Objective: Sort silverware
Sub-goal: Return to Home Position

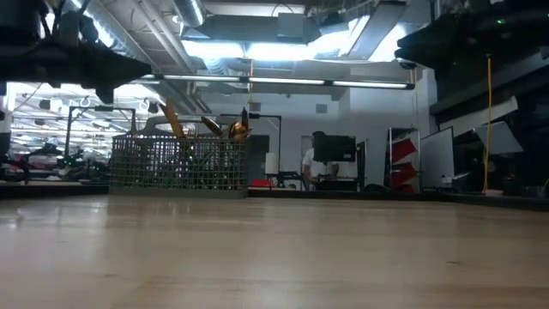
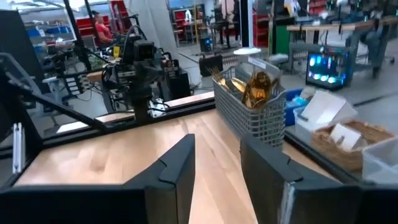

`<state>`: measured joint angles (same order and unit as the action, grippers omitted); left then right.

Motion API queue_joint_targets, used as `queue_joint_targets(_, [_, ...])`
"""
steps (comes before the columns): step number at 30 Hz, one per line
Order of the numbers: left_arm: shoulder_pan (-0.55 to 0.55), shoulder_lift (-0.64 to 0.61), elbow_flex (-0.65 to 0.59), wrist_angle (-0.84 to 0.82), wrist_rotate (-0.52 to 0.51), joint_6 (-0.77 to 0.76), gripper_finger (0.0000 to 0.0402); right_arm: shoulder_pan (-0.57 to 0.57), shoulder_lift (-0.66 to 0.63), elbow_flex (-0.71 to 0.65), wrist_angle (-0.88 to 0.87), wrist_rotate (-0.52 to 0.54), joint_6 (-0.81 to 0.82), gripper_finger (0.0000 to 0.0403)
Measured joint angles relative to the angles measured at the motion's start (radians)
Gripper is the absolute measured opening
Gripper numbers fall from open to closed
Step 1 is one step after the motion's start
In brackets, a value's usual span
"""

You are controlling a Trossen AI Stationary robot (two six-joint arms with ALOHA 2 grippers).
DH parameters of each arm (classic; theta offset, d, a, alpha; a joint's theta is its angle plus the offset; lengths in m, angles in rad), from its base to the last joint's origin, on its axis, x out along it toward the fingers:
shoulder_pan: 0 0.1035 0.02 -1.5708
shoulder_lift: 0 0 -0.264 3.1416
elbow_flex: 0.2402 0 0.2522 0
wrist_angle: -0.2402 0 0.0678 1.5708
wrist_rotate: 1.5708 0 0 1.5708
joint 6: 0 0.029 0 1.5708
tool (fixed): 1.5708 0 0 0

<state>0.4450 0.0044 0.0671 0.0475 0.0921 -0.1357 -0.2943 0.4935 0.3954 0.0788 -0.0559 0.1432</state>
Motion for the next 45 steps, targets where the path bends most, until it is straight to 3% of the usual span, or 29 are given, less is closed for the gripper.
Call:
queue_joint_targets(4, [-0.037, 0.000, -0.059, 0.066, 0.030, 0.044, 0.0003, 0.000, -0.051, -0.055, 0.007, -0.009, -0.047, 0.0127])
queue_joint_targets(13, [-0.085, 0.013, -0.058, -0.014, 0.031, 0.065, 0.0008, 0.000, -0.073, -0.225, 0.210, -0.043, -0.046, 0.0127])
queue_joint_targets(22, [-0.085, 0.013, -0.058, -0.014, 0.028, 0.065, 0.0005, 0.000, -0.073, -0.296, 0.311, -0.043, -0.118, 0.0127])
queue_joint_targets(36, [-0.084, 0.013, -0.058, -0.016, 0.027, 0.065, 0.0004, 0.000, -0.107, -0.383, 0.276, -0.104, -0.129, 0.0127])
queue_joint_targets(45, [-0.084, 0.013, -0.058, -0.016, 0.027, 0.065, 0.0004, -0.001, -0.272, -0.385, 0.279, -0.204, -0.148, 0.0127])
